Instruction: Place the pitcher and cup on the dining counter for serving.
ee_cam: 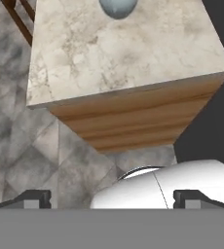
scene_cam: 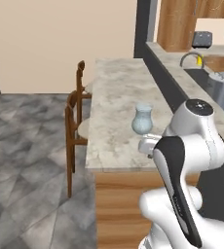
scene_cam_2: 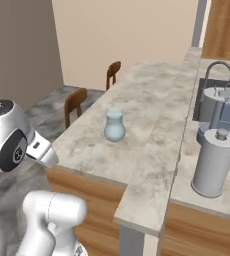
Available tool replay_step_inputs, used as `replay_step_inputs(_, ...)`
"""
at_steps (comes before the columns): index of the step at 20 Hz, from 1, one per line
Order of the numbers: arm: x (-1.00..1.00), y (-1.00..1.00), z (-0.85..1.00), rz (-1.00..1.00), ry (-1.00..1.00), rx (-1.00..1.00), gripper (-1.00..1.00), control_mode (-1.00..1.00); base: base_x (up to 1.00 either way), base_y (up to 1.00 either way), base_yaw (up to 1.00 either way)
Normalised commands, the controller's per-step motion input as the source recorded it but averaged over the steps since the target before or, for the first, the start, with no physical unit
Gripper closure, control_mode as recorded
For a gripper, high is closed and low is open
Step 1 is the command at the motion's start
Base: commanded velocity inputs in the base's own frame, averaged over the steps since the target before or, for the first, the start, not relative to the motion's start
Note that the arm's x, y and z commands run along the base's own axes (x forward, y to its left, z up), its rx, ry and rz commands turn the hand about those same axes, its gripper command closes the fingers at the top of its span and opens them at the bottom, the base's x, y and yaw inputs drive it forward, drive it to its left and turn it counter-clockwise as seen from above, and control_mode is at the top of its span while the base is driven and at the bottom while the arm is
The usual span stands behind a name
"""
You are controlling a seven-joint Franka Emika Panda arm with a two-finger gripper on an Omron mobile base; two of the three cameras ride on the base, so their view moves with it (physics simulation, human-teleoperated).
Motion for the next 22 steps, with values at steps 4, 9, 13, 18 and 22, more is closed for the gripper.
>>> replay_step_inputs(4, 0.0, 0.0, 0.0, 0.0, 0.0, 0.0, -1.0, 1.0, -1.0, 0.17, 0.12)
replay_step_inputs(9, 0.0, 0.0, 0.0, 0.0, 0.0, 0.0, -1.0, 1.0, -1.0, 0.03, 0.09)
replay_step_inputs(13, 0.0, 0.0, 0.0, 0.0, 0.0, 0.0, -1.0, 1.0, -1.0, -0.19, -0.12)
replay_step_inputs(18, 0.0, 0.0, 0.0, 0.0, 0.0, 0.0, -1.0, 1.0, -0.96, -0.59, -0.44)
replay_step_inputs(22, 0.0, 0.0, 0.0, 0.0, 0.0, 0.0, -1.0, 1.0, -0.47, -0.86, -0.4)
